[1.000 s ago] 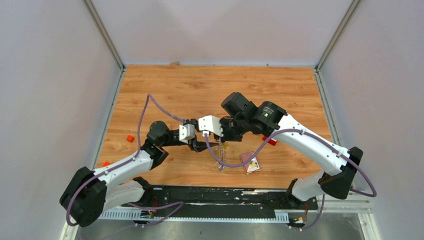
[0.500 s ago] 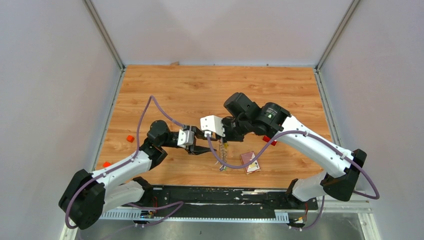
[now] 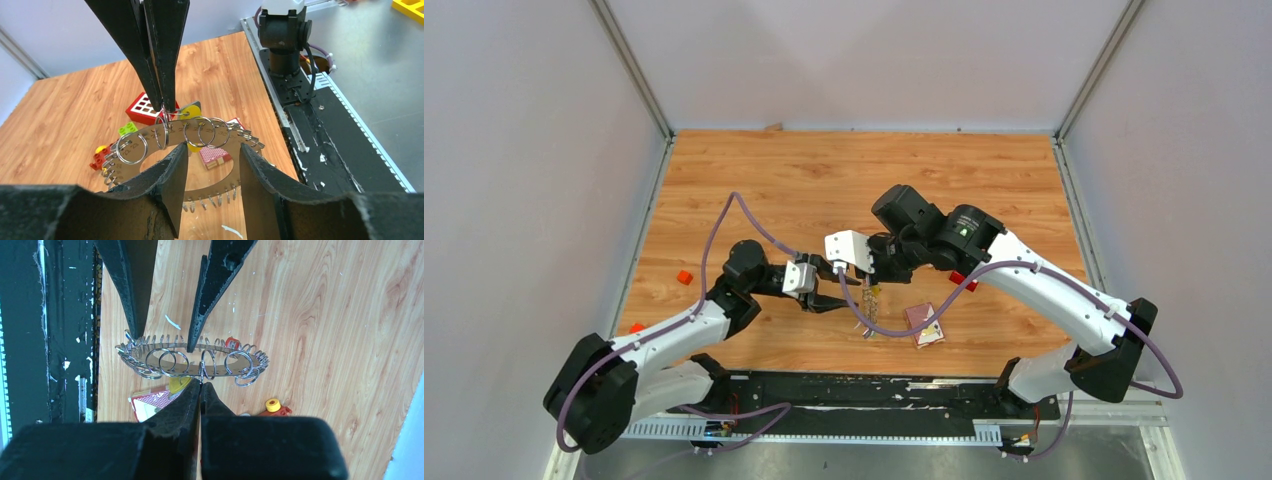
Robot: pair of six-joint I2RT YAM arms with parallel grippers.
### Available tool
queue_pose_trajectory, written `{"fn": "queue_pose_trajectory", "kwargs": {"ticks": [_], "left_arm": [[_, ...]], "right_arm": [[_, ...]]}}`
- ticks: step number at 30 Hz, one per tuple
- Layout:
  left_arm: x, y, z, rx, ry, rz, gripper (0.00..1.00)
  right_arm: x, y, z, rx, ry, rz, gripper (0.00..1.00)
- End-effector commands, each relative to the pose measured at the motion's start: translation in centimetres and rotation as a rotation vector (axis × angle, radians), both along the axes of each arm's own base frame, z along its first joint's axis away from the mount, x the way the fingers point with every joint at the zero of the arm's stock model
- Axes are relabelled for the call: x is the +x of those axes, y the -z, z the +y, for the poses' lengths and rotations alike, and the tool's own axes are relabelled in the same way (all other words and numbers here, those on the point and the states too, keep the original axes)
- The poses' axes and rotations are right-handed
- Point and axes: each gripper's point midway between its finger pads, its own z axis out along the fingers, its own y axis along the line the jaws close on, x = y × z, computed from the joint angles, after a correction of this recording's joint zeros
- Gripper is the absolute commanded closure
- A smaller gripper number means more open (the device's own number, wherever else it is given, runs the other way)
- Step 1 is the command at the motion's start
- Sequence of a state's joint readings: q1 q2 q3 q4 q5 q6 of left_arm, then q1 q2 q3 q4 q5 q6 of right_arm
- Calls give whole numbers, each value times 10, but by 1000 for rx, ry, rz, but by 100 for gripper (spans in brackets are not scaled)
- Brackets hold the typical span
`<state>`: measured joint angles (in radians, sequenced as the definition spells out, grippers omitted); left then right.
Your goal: Put the keys on the keyring
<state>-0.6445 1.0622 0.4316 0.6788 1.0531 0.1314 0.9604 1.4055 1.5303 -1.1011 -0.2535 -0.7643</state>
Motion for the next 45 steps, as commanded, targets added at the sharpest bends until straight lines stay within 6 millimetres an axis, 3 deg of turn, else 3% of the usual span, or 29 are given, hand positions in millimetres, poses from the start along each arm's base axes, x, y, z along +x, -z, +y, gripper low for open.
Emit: {"fn": "queue_pose_trajectory", "kwargs": {"ticks": [1, 8, 32, 45], "left_arm": [[8, -21, -7, -49, -21, -44, 50], [15, -28, -7, -73, -68, -40, 50], [10, -42, -15, -116, -32, 0, 53], [17, -40, -19, -116, -55, 34, 69]], "right_arm": [[4, -19, 10, 81, 6, -24, 100], [4, -18, 11, 80, 2, -17, 100], [2, -15, 14, 82, -3, 2, 100], [1, -15, 16, 83, -4, 9, 100]]}}
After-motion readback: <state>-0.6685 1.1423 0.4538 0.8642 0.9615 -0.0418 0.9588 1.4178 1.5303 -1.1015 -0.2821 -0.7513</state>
